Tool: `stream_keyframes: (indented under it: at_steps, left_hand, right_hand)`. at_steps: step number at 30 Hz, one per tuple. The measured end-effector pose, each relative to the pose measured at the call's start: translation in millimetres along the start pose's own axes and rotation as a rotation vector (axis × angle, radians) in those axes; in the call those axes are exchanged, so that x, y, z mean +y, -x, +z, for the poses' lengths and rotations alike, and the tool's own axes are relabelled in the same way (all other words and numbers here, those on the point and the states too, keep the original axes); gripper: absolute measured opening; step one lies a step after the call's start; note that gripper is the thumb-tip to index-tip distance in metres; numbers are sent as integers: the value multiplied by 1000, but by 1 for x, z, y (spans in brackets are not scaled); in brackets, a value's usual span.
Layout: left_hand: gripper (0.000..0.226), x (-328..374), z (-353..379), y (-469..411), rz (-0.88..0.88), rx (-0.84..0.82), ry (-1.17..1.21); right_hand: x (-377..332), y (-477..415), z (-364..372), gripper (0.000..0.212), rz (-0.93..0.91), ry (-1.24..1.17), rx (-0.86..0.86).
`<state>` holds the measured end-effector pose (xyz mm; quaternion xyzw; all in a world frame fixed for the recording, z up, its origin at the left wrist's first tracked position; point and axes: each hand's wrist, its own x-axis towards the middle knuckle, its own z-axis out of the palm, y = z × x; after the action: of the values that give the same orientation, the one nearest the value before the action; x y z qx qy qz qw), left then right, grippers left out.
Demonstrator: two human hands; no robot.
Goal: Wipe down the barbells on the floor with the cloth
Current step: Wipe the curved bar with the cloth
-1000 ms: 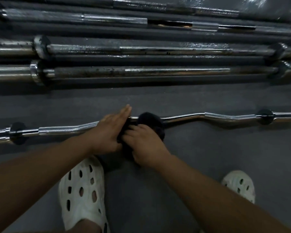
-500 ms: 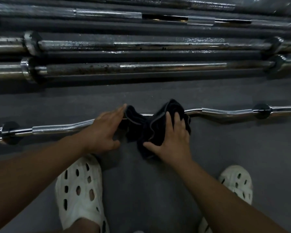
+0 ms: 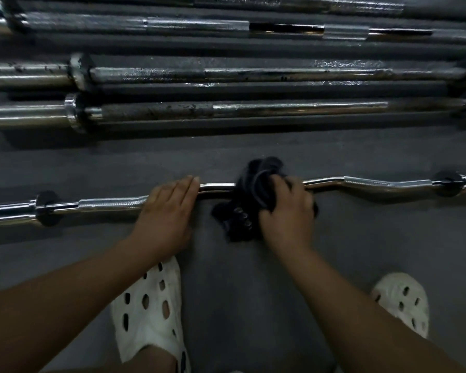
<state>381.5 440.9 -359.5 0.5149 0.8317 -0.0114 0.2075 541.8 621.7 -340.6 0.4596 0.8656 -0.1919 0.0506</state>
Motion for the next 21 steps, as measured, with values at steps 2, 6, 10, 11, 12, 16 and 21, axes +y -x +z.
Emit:
stream_keyframes:
  at_steps: [2, 6, 10, 11, 12, 16, 21]
  left_hand:
    - [95, -1, -1, -3, 5, 32, -3]
    - [52, -16, -7, -9, -13, 96, -11]
    - [36, -23, -5, -15, 2, 57, -73]
    - [37, -23, -6, -17, 6, 46, -65]
    - [38, -23, -8, -17, 12, 30, -56]
    - [35, -28, -11, -18, 45, 22, -68]
    - [25, -27, -5, -20, 33, 46, -48]
  right_hand:
    - [8, -3, -12, 70, -221, -22, -142]
    - [76, -45, -40, 67, 10, -99, 102]
    - [43, -27, -11, 71, 177, -36, 145]
    - [20, -16, -4, 71, 42, -16, 91]
    - [-1, -6, 0, 72, -110, 14, 15]
    - [5, -24, -17, 71, -367, 129, -150]
    - [38, -33, -20, 60, 275, -6, 124]
